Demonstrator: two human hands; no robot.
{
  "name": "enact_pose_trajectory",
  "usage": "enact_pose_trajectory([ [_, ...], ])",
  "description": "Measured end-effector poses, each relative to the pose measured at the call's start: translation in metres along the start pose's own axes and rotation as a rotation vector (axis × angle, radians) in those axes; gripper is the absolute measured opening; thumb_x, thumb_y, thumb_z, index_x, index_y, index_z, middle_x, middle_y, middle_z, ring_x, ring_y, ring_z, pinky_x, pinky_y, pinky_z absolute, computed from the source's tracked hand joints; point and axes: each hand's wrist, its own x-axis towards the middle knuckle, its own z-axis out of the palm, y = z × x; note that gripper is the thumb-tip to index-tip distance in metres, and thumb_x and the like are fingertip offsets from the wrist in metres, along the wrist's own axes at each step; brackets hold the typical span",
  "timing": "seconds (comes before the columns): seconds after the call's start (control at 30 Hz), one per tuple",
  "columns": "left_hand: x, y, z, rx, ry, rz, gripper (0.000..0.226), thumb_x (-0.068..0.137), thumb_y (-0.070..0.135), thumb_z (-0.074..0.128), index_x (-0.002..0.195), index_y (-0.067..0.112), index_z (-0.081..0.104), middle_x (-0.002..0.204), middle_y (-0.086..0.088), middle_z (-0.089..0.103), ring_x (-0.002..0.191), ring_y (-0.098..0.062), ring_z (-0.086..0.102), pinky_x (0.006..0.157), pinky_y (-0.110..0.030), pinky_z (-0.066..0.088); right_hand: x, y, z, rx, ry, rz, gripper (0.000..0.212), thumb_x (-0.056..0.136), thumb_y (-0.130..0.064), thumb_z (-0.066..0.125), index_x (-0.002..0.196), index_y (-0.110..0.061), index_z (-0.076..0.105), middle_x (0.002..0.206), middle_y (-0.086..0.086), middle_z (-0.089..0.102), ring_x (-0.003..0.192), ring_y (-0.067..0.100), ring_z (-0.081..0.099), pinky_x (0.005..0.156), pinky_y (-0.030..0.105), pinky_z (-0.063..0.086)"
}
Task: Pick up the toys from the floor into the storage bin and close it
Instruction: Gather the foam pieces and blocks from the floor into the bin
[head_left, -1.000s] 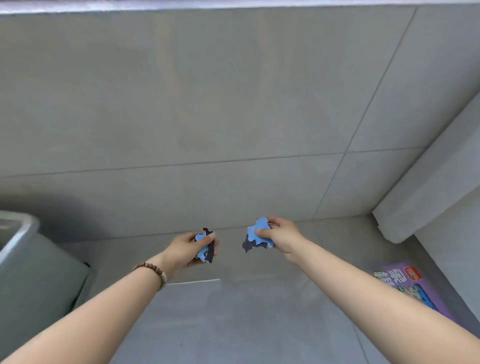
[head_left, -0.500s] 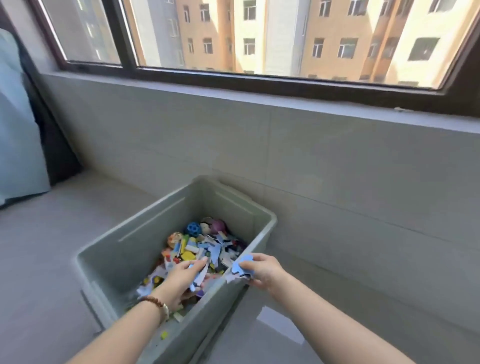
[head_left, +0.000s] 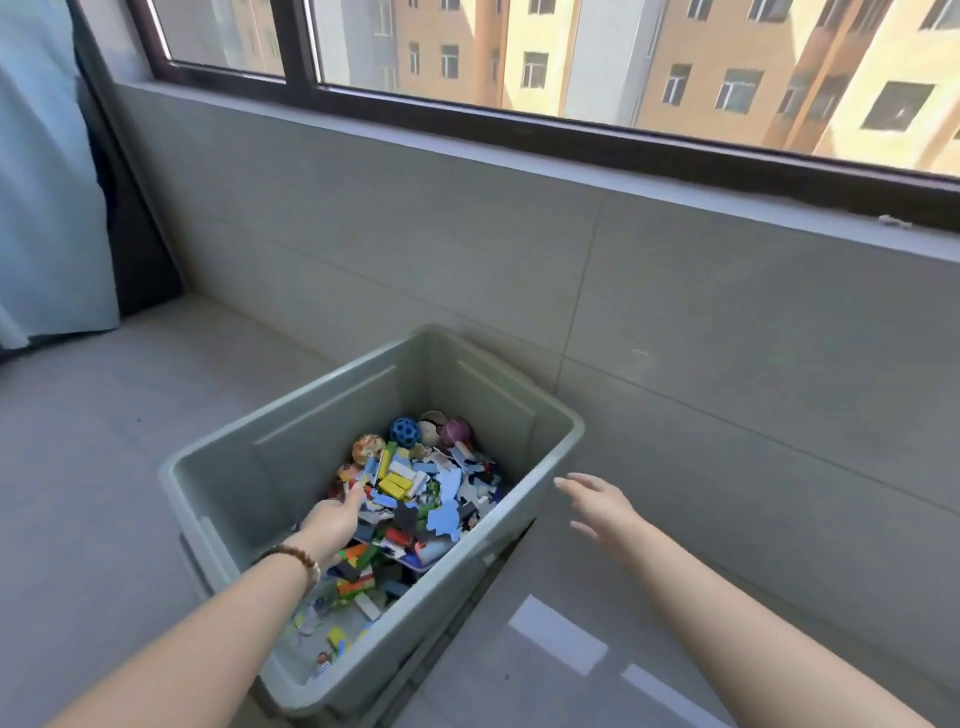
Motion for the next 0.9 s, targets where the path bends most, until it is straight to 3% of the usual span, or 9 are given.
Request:
enact_pose_trajectory([
  [0.07, -0.015, 0.015, 0.015, 0.056, 0.001, 0.089, 0.043, 0.098, 0.046, 0.034, 0.062, 0.022, 0.033, 0.063, 0.002, 0.029, 0.055, -0.014, 0.031, 0.06, -0.029, 0.028, -0.004, 0.003, -0.037, 0.001, 0.049, -0.002, 0.043, 0.089, -0.025, 0.062, 0.129, -0.011, 0.053, 0.133, 0.005, 0.052, 0.121, 0.019, 0.048, 0.089, 0.032, 0.044],
  [0.13, -0.035, 0.036, 0.036, 0.143, -0.018, 0.186, 0.044, 0.098, 0.044, 0.035, 0.061, 0.021, 0.03, 0.061, 0.002, 0.026, 0.052, -0.013, 0.027, 0.052, -0.029, 0.021, -0.013, 0.006, -0.078, 0.022, 0.09, 0.012, 0.043, 0.089, -0.024, 0.062, 0.129, -0.01, 0.054, 0.131, 0.004, 0.052, 0.117, 0.018, 0.049, 0.089, 0.033, 0.043],
  [0.2, -0.055, 0.06, 0.066, 0.207, -0.05, 0.282, 0.048, 0.098, 0.043, 0.036, 0.061, 0.013, 0.035, 0.058, -0.009, 0.03, 0.051, -0.021, 0.035, 0.05, -0.03, 0.026, -0.026, 0.009, -0.125, 0.039, 0.138, 0.026, 0.042, 0.089, -0.023, 0.063, 0.128, -0.01, 0.054, 0.134, 0.004, 0.051, 0.122, 0.02, 0.047, 0.091, 0.034, 0.042],
  [0.27, -0.075, 0.081, 0.104, 0.241, -0.112, 0.369, 0.053, 0.097, 0.043, 0.039, 0.073, -0.002, 0.05, 0.069, -0.03, 0.046, 0.069, -0.035, 0.054, 0.062, -0.034, 0.042, -0.043, 0.015, -0.18, 0.053, 0.221, 0.027, 0.041, 0.088, -0.023, 0.064, 0.126, -0.011, 0.054, 0.136, 0.005, 0.05, 0.127, 0.022, 0.045, 0.093, 0.035, 0.042],
  [0.37, -0.109, 0.106, 0.172, 0.313, -0.215, 0.488, 0.039, 0.096, 0.043, 0.043, 0.08, 0.009, 0.053, 0.078, -0.005, 0.054, 0.086, -0.023, 0.052, 0.068, -0.029, 0.039, -0.075, 0.037, -0.265, 0.089, 0.366, 0.026, 0.044, 0.088, -0.025, 0.064, 0.128, -0.012, 0.052, 0.137, 0.005, 0.049, 0.128, 0.022, 0.044, 0.098, 0.036, 0.042],
  [0.5, -0.165, 0.12, 0.279, 0.373, -0.366, 0.569, 0.056, 0.094, 0.044, 0.048, 0.131, 0.002, 0.047, 0.132, -0.009, 0.054, 0.125, -0.025, 0.048, 0.102, -0.029, 0.034, -0.127, 0.09, -0.369, 0.101, 0.503, 0.058, 0.05, 0.087, -0.028, 0.064, 0.132, -0.013, 0.048, 0.14, 0.004, 0.047, 0.131, 0.02, 0.041, 0.103, 0.038, 0.04],
  [0.63, -0.212, 0.103, 0.385, 0.547, -0.555, 0.628, 0.065, 0.094, 0.044, 0.049, 0.139, 0.0, 0.036, 0.143, -0.013, 0.044, 0.131, -0.026, 0.043, 0.106, -0.03, 0.032, -0.182, 0.169, -0.447, 0.183, 0.634, 0.152, 0.062, 0.084, -0.032, 0.068, 0.138, -0.015, 0.042, 0.144, 0.003, 0.041, 0.13, 0.019, 0.041, 0.102, 0.037, 0.039],
  [0.73, -0.247, 0.079, 0.462, 0.667, -0.669, 0.647, 0.07, 0.092, 0.044, 0.052, 0.14, -0.002, 0.033, 0.144, -0.015, 0.042, 0.132, -0.028, 0.041, 0.106, -0.031, 0.031, -0.227, 0.242, -0.488, 0.257, 0.74, 0.224, 0.075, 0.081, -0.032, 0.071, 0.144, -0.02, 0.031, 0.139, 0.003, 0.041, 0.107, 0.025, 0.056, 0.087, 0.034, 0.044],
  [0.9, -0.306, 0.007, 0.567, 0.809, -0.863, 0.664, 0.074, 0.09, 0.047, 0.054, 0.144, 0.003, 0.03, 0.149, -0.012, 0.036, 0.136, -0.027, 0.036, 0.11, -0.033, 0.029, -0.287, 0.365, -0.524, 0.38, 0.894, 0.376, 0.089, 0.078, -0.035, 0.073, 0.148, -0.02, 0.02, 0.148, 0.004, 0.033, 0.128, 0.025, 0.043, 0.103, 0.043, 0.035],
])
